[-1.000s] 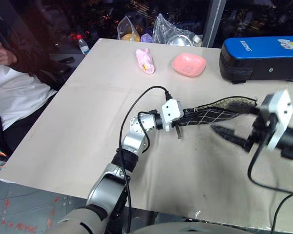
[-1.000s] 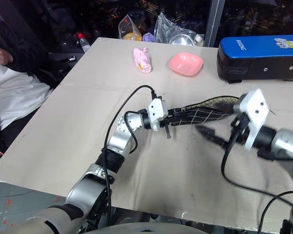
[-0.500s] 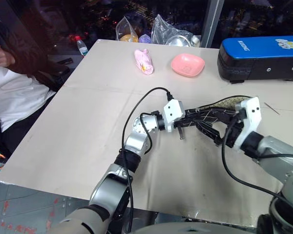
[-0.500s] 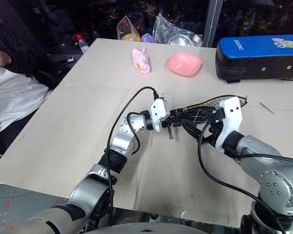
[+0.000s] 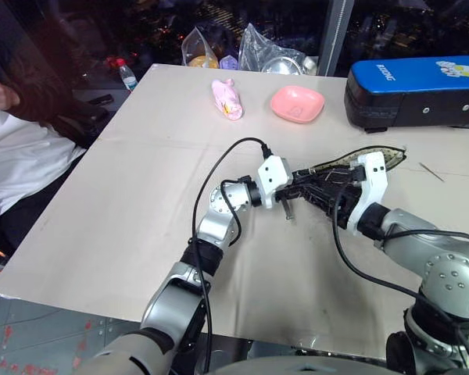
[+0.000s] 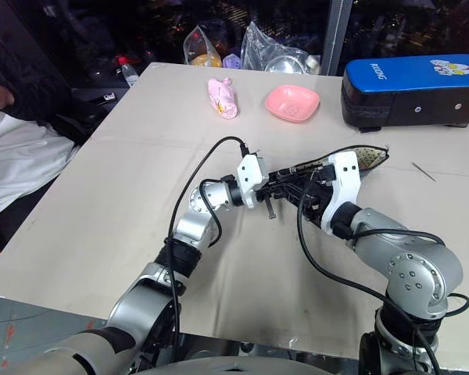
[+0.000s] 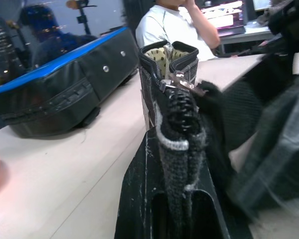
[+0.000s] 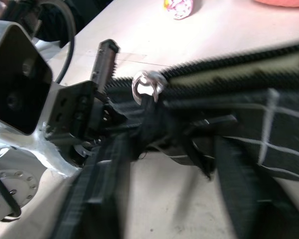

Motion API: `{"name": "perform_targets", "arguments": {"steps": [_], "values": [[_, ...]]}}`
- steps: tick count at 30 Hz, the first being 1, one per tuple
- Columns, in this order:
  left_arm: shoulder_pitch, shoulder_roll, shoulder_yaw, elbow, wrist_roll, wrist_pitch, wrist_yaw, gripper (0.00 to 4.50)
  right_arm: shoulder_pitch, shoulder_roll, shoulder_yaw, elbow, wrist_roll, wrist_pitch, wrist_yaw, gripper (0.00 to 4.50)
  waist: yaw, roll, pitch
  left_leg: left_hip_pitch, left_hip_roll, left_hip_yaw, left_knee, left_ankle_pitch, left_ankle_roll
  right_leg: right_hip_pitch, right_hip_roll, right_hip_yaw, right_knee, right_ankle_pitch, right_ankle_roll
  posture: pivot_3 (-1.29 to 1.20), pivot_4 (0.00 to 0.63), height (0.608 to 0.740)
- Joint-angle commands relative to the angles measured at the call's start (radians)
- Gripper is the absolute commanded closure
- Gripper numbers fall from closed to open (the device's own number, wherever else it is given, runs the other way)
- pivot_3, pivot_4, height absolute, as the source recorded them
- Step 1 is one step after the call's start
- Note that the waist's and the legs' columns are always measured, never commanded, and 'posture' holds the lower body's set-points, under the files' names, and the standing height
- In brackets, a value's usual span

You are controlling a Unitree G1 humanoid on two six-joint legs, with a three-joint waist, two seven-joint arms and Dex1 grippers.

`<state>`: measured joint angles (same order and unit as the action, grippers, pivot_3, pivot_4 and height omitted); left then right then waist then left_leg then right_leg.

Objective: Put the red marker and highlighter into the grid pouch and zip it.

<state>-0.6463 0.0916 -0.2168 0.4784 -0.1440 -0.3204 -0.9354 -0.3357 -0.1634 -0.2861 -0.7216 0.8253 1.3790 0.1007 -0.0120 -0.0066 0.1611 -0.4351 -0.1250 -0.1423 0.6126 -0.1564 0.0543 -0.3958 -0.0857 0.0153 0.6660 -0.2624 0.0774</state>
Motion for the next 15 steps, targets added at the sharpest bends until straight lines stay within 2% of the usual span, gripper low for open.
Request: {"name": "perform_targets", "arguments": {"steps": [1,9,15], "values": [[-0.004,-0.003,-0.008,-0.040,0.003,-0.003,0.003,4.50,-0.023,0.001,-0.006,-0.027,0.022,-0.030,-0.015,3.36,-0.001,0.000,0.000,0.000,0.000,0.000,0.000,0.000,0.000,0.000,0.000,0.000,0.000,0.000,0.000,0.00,0.150,0.740],[0.003,0.006,-0.005,-0.039,0.004,-0.004,0.000,4.50,-0.020,-0.011,-0.056,-0.033,0.072,-0.048,-0.042,3.65,-0.001,0.000,0.000,0.000,0.000,0.000,0.000,0.000,0.000,0.000,0.000,0.000,0.000,0.000,0.000,0.00,0.150,0.740],[0.006,0.013,-0.004,-0.033,0.008,-0.005,0.005,4.50,0.001,-0.087,-0.088,-0.054,0.117,-0.057,-0.034,3.65,-0.001,0.000,0.000,0.000,0.000,0.000,0.000,0.000,0.000,0.000,0.000,0.000,0.000,0.000,0.000,0.00,0.150,0.740]]}}
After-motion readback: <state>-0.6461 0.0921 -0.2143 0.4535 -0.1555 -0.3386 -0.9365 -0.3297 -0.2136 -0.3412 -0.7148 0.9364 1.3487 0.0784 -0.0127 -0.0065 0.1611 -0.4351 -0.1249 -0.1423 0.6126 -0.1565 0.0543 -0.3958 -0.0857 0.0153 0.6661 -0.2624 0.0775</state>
